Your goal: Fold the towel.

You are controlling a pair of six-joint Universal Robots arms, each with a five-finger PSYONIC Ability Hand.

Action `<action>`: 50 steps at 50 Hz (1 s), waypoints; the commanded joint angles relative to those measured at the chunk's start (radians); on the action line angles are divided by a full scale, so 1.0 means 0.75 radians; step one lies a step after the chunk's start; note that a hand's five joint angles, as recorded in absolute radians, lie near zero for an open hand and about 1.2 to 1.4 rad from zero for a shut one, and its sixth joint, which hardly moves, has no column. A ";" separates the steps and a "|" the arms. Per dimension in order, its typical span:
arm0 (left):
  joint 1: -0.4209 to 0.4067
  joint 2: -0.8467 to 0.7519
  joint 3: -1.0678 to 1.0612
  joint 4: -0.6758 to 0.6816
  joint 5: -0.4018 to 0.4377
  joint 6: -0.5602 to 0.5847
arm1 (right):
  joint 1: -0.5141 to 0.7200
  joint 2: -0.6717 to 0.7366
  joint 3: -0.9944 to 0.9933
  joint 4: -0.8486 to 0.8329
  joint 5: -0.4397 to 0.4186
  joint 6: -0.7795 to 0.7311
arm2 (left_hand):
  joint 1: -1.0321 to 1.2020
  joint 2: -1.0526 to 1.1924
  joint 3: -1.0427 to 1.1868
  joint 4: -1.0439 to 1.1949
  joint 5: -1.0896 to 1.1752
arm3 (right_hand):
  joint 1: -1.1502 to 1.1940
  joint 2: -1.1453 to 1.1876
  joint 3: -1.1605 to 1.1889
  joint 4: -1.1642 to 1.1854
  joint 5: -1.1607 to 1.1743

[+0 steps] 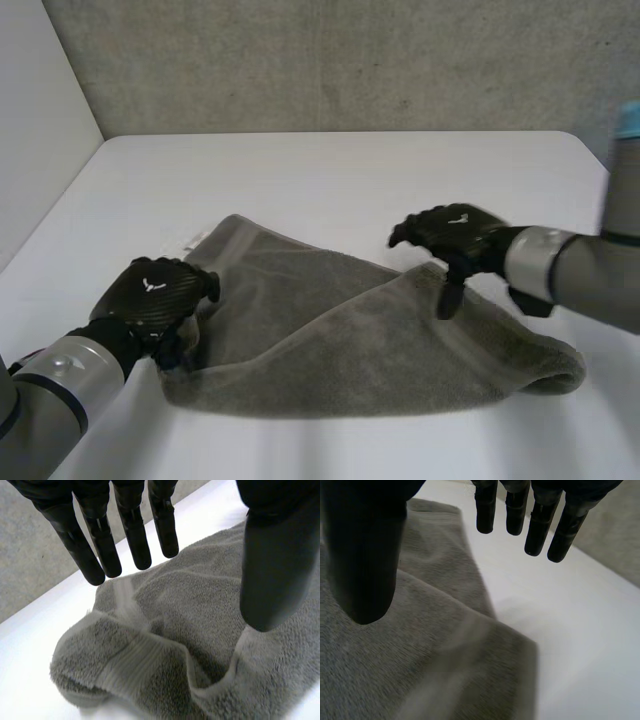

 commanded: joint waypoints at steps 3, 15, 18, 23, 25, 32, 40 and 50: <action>0.154 0.032 -0.048 -0.022 0.074 0.133 | 0.173 0.293 -0.241 -0.004 0.074 0.031 | -0.104 -0.096 -0.092 -0.108 -0.310 | 0.147 0.130 0.135 0.147 0.142; 0.369 -0.044 0.011 -0.025 0.405 0.283 | 0.215 0.463 -0.391 -0.004 0.164 0.020 | -0.111 -0.104 -0.100 -0.116 -0.318 | 0.284 0.268 0.273 0.284 0.280; 0.371 -0.073 0.030 -0.027 0.430 0.285 | 0.215 0.467 -0.395 -0.006 0.179 0.018 | -0.111 -0.104 -0.100 -0.116 -0.318 | 0.296 0.280 0.284 0.296 0.291; 0.373 -0.158 0.103 -0.057 0.451 0.287 | 0.213 0.471 -0.401 -0.014 0.205 0.004 | -0.107 -0.100 -0.096 -0.112 -0.314 | 0.347 0.330 0.335 0.347 0.342; 0.373 -0.185 0.116 -0.061 0.451 0.287 | 0.213 0.475 -0.401 -0.014 0.205 0.000 | -0.104 -0.096 -0.092 -0.109 -0.310 | 0.351 0.334 0.339 0.351 0.346; 0.371 -0.236 0.142 -0.063 0.449 0.285 | 0.204 0.487 -0.399 -0.016 0.209 -0.012 | -0.104 -0.096 -0.092 -0.108 -0.310 | 0.355 0.338 0.343 0.355 0.350; 0.371 -0.251 0.144 -0.061 0.440 0.285 | 0.202 0.502 -0.397 -0.016 0.207 -0.047 | -0.104 -0.096 -0.092 -0.108 -0.310 | 0.417 0.401 0.406 0.417 0.413; 0.369 -0.251 0.153 -0.057 0.436 0.285 | 0.208 0.502 -0.385 -0.059 0.238 -0.047 | -0.104 -0.096 -0.092 -0.108 -0.310 | 0.640 0.624 0.628 0.640 0.635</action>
